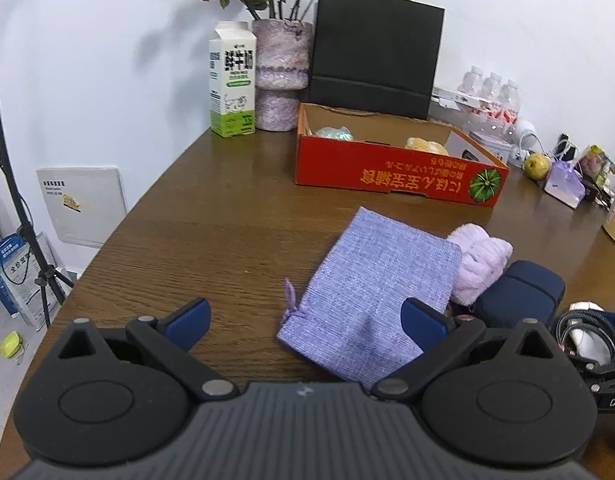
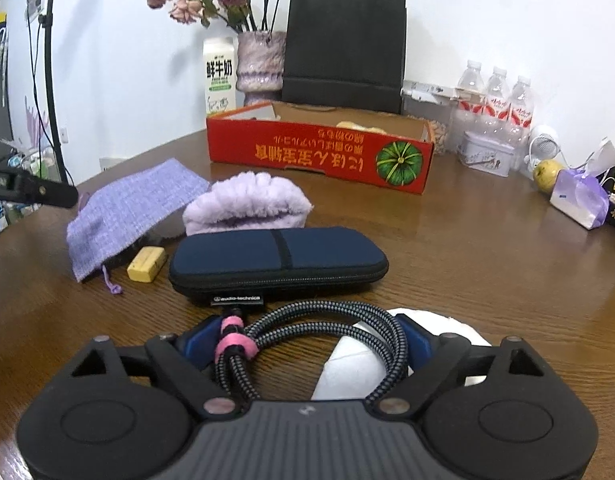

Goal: Organize objects
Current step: 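Grasp the braided cable with the right gripper while the left gripper grasps the lavender pouch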

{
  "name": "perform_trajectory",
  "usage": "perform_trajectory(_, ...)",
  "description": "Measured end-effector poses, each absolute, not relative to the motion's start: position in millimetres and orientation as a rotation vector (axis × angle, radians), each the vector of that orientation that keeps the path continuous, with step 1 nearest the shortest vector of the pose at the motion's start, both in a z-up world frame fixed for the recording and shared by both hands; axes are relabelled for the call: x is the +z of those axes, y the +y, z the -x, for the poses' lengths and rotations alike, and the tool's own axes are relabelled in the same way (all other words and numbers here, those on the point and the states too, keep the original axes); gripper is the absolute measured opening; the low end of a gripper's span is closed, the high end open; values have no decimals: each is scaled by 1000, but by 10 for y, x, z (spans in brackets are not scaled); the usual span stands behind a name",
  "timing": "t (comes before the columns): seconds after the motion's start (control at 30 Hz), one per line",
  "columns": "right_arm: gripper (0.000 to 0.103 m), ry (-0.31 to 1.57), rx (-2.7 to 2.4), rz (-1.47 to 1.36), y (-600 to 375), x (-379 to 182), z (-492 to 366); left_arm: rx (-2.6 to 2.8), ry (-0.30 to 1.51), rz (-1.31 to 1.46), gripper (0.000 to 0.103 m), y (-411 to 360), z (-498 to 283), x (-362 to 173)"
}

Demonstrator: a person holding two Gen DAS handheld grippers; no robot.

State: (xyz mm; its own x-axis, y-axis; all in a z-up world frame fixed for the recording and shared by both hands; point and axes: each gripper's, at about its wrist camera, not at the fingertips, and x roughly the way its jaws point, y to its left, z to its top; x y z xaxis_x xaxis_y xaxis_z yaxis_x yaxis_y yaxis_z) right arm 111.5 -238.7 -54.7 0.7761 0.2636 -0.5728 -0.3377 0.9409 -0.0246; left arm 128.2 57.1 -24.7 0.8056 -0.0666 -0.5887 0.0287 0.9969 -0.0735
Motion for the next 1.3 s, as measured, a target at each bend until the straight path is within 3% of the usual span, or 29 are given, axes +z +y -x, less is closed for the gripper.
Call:
perform_trajectory(1.13,88,462,262,67,-2701,-298,-1024,-162,699,-75,103,13,-1737,-594)
perform_trajectory(1.3,88,458,261,61,-2707,-294,-1032,-166,689,-52,90,71,-1725,-574)
